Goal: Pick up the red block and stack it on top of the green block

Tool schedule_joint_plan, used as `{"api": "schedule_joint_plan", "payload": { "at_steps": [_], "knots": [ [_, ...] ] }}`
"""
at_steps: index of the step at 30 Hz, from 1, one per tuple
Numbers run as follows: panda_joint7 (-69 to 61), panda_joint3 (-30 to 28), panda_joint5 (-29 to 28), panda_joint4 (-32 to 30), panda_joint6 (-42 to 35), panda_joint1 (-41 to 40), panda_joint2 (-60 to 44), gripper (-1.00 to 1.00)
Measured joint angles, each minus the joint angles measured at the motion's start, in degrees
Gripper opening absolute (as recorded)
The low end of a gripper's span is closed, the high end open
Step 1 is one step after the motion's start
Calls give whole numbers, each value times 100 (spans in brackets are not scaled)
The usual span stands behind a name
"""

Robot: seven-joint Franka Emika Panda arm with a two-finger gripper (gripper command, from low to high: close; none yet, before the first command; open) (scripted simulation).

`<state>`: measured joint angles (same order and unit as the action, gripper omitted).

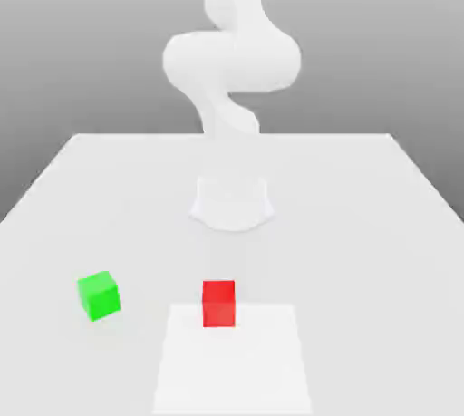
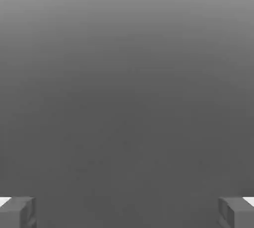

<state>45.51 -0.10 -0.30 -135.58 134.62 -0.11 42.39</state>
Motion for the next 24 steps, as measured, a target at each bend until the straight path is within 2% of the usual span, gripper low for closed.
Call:
{"api": "schedule_joint_plan", "payload": {
  "at_steps": [16,18,23,24],
  "knots": [
    [-359,-236,-108,-2990,2343,-79,-2946,0],
    [-456,-254,-37,-3184,2950,-78,-3741,0],
    [-632,-109,183,-3134,3981,-177,-4985,0],
    [-645,-70,198,-3111,4138,-213,-5168,-100]
  ]
}}
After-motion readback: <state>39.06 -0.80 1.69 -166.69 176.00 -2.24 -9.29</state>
